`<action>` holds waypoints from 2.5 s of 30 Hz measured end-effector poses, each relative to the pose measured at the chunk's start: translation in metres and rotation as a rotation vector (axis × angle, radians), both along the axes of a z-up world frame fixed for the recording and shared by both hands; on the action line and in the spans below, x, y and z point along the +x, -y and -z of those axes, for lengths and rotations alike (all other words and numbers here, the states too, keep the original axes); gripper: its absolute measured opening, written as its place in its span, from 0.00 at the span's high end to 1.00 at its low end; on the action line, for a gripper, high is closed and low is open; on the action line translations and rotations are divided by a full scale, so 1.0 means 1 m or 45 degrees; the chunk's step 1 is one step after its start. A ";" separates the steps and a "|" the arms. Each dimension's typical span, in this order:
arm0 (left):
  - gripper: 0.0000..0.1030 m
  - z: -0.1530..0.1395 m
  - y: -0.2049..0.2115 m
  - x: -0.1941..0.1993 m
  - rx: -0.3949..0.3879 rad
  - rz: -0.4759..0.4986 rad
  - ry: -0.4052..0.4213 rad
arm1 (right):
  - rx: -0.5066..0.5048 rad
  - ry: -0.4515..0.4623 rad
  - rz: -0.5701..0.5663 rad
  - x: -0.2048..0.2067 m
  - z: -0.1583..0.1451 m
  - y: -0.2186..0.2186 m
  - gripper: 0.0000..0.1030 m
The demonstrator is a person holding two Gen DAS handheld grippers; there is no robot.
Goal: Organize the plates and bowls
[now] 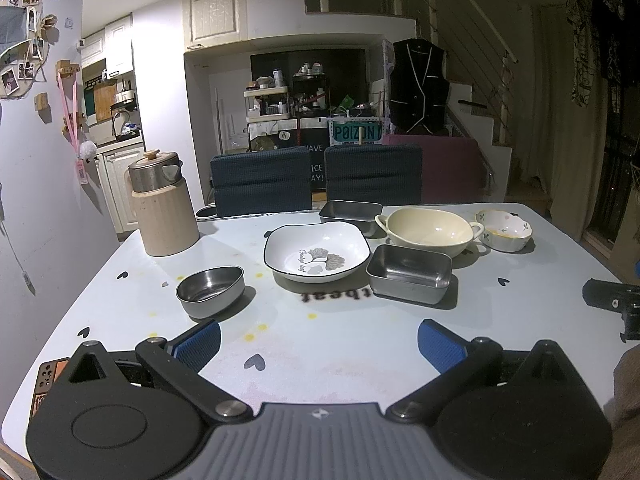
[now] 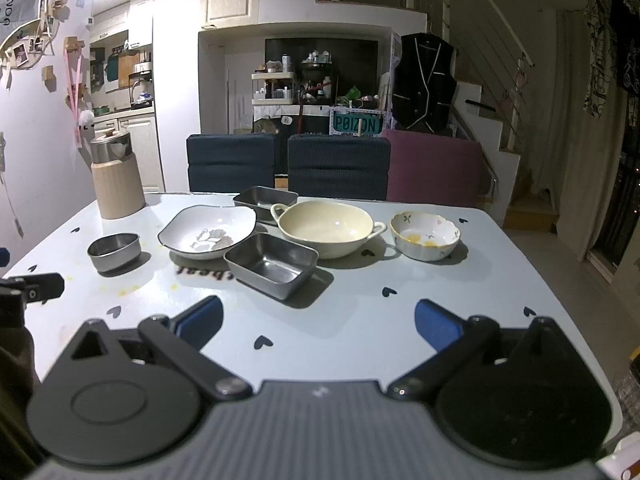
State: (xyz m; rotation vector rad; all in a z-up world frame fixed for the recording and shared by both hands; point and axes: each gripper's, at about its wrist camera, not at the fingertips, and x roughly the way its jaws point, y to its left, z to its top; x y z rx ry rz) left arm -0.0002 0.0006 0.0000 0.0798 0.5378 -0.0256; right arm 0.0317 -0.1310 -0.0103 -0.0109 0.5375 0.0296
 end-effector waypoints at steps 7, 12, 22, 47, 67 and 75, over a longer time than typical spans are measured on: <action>0.00 0.000 0.000 0.000 0.000 0.000 0.000 | -0.001 -0.001 0.001 0.000 0.004 0.002 0.00; 0.00 0.000 0.000 0.000 -0.002 0.000 0.001 | -0.002 -0.002 -0.001 0.000 0.006 0.001 0.00; 0.00 0.000 0.000 0.000 -0.003 0.000 0.001 | -0.002 -0.005 0.001 0.001 0.006 0.002 0.00; 0.00 0.000 -0.001 0.000 -0.006 0.000 0.001 | -0.005 -0.010 -0.001 0.001 0.005 -0.001 0.00; 0.00 -0.001 0.005 0.000 0.004 -0.014 -0.007 | 0.006 -0.021 -0.010 0.002 0.006 -0.001 0.00; 0.00 -0.007 0.008 0.012 0.022 -0.032 0.001 | 0.009 -0.004 -0.040 0.016 0.001 -0.008 0.00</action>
